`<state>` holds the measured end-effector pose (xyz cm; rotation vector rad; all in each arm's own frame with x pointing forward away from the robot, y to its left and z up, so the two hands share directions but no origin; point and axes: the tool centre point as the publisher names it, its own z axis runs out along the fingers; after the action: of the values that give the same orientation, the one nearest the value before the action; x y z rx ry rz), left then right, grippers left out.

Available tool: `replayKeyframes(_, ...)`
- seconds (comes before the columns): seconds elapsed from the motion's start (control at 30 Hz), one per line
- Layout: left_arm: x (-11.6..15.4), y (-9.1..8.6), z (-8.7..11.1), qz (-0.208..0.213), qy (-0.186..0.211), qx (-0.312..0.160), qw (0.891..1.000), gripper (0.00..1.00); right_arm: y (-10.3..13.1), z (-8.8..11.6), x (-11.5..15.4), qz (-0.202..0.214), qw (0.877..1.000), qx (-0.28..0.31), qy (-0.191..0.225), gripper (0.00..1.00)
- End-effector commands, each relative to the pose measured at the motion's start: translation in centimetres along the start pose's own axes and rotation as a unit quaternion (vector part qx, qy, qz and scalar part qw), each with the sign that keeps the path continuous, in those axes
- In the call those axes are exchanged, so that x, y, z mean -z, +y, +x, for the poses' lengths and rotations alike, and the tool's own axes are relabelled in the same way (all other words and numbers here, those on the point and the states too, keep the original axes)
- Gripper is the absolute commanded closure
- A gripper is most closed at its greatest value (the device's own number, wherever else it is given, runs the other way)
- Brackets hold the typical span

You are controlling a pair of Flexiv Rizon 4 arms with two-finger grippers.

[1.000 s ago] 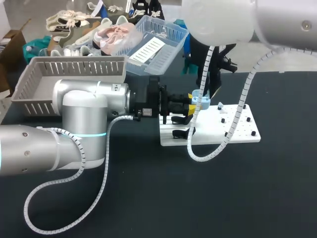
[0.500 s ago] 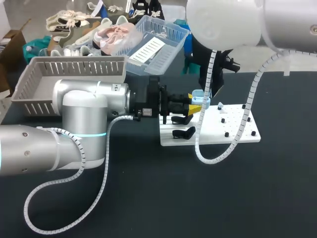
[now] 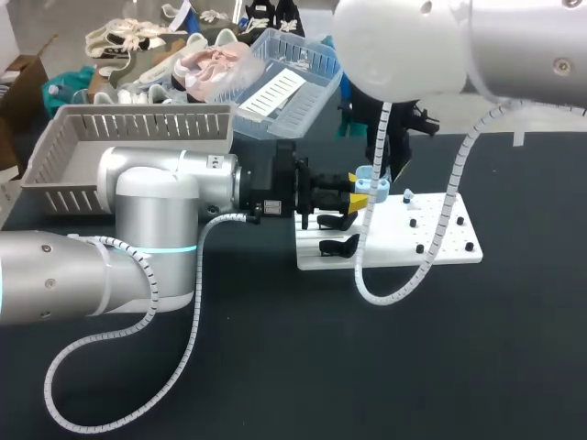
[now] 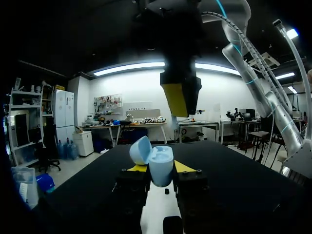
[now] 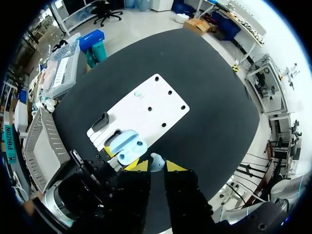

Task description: Pick up each earbud case from the left stands, insert the matching earbuds, close the lid, and place the case in the box.

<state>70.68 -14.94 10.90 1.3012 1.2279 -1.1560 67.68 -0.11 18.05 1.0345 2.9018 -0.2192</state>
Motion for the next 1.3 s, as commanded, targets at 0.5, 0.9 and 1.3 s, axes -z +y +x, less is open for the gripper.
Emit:
replayKeyframes(0.5, 0.0, 0.0, 0.1, 0.0, -0.001, -0.001, 1.0, 1.0, 1.9, -0.3, -0.7, 0.005, 1.0, 0.029, -0.003, 1.0)
replayKeyframes(0.9, 0.0, 0.0, 0.1, 0.0, -0.001, -0.001, 1.0, 1.0, 1.9, -0.6, -1.2, 0.009, 0.999, 0.033, -0.003, 1.0)
replayKeyframes(1.3, 0.0, 0.0, 0.1, 0.0, -0.001, -0.001, 1.0, 1.0, 1.7, -0.5, -1.6, 0.011, 0.999, 0.031, -0.001, 1.0)
